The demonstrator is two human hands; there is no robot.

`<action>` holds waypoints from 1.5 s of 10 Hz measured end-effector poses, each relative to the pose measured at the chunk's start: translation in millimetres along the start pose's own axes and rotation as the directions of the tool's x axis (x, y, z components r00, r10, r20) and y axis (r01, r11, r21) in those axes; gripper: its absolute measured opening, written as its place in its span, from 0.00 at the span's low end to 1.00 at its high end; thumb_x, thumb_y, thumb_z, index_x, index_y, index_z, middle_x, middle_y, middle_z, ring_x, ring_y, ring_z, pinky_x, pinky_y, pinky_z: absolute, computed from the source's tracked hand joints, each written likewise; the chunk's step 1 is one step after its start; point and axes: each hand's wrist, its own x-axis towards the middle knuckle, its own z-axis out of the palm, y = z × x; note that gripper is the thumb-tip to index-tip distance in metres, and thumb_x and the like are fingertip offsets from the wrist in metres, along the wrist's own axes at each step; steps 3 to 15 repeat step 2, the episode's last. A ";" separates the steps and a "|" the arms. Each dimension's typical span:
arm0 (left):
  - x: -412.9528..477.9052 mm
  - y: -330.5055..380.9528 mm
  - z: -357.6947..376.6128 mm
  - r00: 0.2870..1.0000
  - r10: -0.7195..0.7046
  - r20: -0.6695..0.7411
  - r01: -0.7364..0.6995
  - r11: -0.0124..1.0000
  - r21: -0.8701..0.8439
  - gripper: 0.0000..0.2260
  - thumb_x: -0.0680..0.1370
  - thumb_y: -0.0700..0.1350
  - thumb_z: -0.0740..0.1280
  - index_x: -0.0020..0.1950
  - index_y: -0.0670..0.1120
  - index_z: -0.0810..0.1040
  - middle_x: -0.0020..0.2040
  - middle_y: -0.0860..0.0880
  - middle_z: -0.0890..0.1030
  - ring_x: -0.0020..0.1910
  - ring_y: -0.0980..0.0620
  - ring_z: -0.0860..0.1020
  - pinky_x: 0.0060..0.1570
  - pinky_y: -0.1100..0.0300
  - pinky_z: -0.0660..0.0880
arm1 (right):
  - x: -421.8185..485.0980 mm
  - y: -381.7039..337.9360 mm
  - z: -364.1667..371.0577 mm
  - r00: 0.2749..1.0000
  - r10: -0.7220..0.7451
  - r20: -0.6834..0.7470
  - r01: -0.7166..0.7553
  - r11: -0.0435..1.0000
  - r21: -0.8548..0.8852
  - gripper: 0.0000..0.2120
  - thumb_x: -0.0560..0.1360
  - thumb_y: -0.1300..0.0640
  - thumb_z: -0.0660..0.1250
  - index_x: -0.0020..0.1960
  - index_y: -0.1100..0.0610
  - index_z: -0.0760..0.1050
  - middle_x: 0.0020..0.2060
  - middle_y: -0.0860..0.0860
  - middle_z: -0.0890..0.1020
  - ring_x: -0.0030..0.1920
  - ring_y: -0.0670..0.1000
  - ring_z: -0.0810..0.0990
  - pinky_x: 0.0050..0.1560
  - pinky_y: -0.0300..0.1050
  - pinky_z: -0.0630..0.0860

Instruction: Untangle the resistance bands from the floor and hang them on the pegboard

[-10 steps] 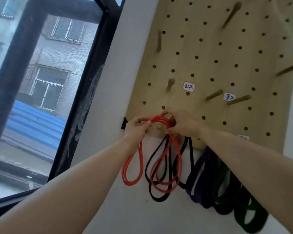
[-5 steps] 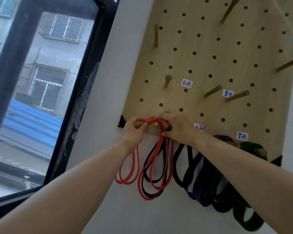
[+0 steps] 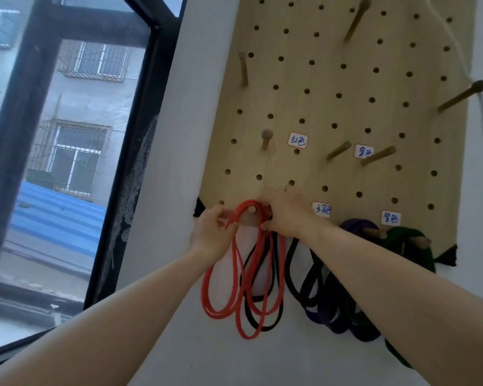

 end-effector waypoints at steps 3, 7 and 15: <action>-23.7 21.9 -22.5 0.987 -0.026 0.156 0.032 0.999 -0.036 0.06 0.77 0.45 0.72 0.53 0.53 0.82 0.51 0.55 0.82 0.49 0.56 0.80 0.45 0.66 0.74 | -16.5 -2.0 -14.9 0.977 0.000 0.214 -0.041 0.981 0.190 0.26 0.71 0.52 0.75 0.67 0.50 0.75 0.61 0.51 0.79 0.66 0.55 0.72 0.64 0.51 0.72; -23.7 21.9 -22.5 0.987 -0.026 0.156 0.032 0.999 -0.036 0.06 0.77 0.45 0.72 0.53 0.53 0.82 0.51 0.55 0.82 0.49 0.56 0.80 0.45 0.66 0.74 | -16.5 -2.0 -14.9 0.977 0.000 0.214 -0.041 0.981 0.190 0.26 0.71 0.52 0.75 0.67 0.50 0.75 0.61 0.51 0.79 0.66 0.55 0.72 0.64 0.51 0.72; -23.7 21.9 -22.5 0.987 -0.026 0.156 0.032 0.999 -0.036 0.06 0.77 0.45 0.72 0.53 0.53 0.82 0.51 0.55 0.82 0.49 0.56 0.80 0.45 0.66 0.74 | -16.5 -2.0 -14.9 0.977 0.000 0.214 -0.041 0.981 0.190 0.26 0.71 0.52 0.75 0.67 0.50 0.75 0.61 0.51 0.79 0.66 0.55 0.72 0.64 0.51 0.72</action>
